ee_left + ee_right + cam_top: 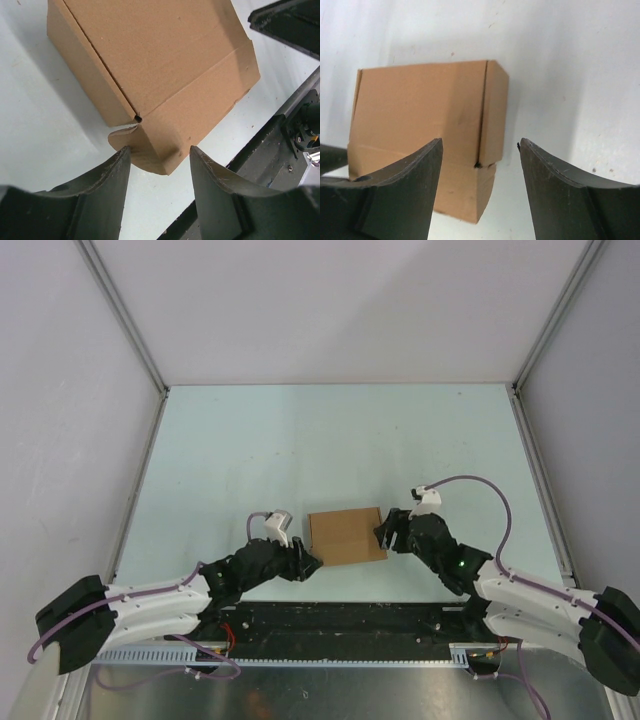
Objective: Fold the paper box
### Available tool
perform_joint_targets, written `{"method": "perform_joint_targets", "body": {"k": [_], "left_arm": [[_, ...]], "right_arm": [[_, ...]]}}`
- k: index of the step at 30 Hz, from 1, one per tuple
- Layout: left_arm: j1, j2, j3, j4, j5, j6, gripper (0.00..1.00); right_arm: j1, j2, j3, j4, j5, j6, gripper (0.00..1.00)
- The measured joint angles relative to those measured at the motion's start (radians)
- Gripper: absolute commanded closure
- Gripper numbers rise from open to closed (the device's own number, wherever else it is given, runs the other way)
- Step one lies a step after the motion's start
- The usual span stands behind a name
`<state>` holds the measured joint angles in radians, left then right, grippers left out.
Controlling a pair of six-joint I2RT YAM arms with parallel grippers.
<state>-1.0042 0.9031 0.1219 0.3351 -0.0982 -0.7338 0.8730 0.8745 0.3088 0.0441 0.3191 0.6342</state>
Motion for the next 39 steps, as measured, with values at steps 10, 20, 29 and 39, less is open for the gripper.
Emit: {"method": "perform_joint_targets", "body": {"k": [10,20,29,39], "left_arm": [[0.000,0.008,0.000,0.004,0.000,0.000,0.45],[0.000,0.018,0.000,0.026,0.000,0.000,0.46],[-0.001,0.070,0.013,0.050,0.002,0.000,0.51],[-0.002,0.105,0.017,0.071,0.005,0.001,0.56]], "right_arm": [[-0.107,0.168,0.000,0.158,-0.104,-0.026,0.38],[-0.131,0.234,0.000,0.246,-0.164,-0.027,0.42],[-0.138,0.258,0.000,0.272,-0.182,-0.027,0.43],[-0.139,0.262,0.000,0.276,-0.190,-0.027,0.43]]}}
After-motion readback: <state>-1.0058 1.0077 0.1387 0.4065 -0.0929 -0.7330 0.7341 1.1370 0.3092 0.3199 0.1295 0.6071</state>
